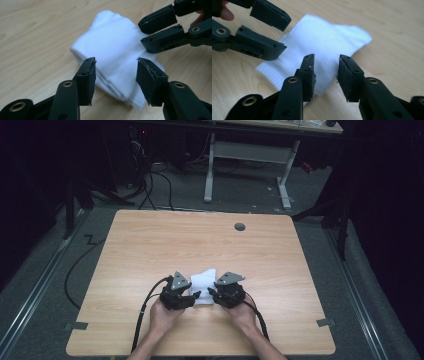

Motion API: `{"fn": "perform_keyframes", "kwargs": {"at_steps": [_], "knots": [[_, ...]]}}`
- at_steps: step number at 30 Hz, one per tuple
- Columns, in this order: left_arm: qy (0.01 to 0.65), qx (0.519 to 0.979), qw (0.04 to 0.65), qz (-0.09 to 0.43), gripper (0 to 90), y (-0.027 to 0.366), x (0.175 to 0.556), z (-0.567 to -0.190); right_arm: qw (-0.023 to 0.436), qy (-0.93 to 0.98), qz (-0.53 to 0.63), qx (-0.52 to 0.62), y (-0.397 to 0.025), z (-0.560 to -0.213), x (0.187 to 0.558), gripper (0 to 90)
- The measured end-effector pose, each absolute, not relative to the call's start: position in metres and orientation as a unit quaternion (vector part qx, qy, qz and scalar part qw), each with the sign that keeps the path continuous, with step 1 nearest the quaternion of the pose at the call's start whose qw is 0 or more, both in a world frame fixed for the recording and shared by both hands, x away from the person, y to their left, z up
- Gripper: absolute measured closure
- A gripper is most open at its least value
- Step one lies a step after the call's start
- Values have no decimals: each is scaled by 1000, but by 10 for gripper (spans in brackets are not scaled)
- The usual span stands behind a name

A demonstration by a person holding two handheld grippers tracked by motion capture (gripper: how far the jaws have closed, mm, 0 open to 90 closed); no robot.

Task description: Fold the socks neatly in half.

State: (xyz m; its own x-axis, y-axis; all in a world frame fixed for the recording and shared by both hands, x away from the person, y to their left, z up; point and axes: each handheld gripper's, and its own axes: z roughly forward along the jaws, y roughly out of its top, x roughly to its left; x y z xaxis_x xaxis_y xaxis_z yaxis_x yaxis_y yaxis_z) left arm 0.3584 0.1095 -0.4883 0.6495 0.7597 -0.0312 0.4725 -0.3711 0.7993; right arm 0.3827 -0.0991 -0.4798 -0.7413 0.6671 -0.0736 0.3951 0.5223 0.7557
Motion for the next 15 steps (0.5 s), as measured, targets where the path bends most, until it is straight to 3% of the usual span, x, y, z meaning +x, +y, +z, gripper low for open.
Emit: {"fn": "perform_keyframes", "kwargs": {"at_steps": [5, 10, 15], "knots": [[380, 817, 402, 163, 506, 110, 350, -502, 164, 854, 381, 315, -101, -492, 376, 607], [374, 819, 406, 154, 604, 111, 348, -504, 156, 852, 383, 320, -103, -494, 375, 600], [372, 818, 411, 151, 701, 110, 347, -506, 150, 854, 389, 310, -106, -498, 373, 692]]}}
